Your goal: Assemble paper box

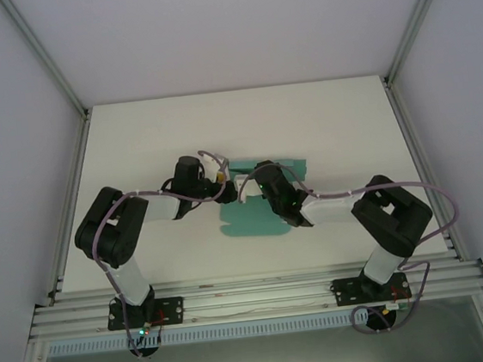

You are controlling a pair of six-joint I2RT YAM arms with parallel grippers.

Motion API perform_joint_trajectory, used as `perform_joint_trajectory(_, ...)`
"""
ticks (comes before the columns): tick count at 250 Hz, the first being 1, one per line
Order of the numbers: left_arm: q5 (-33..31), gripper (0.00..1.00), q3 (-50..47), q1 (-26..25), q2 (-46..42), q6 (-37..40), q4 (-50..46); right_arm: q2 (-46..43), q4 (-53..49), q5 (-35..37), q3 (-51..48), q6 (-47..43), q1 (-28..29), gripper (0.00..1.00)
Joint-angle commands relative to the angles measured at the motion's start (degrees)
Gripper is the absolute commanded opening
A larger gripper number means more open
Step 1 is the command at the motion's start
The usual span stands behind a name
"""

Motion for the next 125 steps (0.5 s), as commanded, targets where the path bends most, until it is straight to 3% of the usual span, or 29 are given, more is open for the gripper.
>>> perform_joint_trajectory(1,-2.43,0.58,2.93,-0.89,0.51,-0.16,1.78,-2.86,-7.20,-3.41,-0.55,2.66,1.71,0.00)
perform_joint_trajectory(37,-7.21,0.33,1.64,-1.36,-0.40,-1.45,3.91,-3.73,-12.67,-3.01,0.86,5.50,1.82,0.00)
perform_joint_trajectory(75,-14.85,0.31,0.18,-2.65,-1.13,-1.67,5.78,-3.20,-15.00,-2.49,1.87,8.34,2.48,0.00)
perform_joint_trajectory(101,-15.92,0.30,-0.76,-3.00,-1.36,-2.23,8.29,-3.27,-22.15,-3.08,4.60,12.94,2.67,0.00)
perform_joint_trajectory(125,-18.54,0.28,-1.15,-3.35,-1.25,-4.59,10.51,-2.52,-20.21,-1.47,4.02,13.46,2.87,0.00)
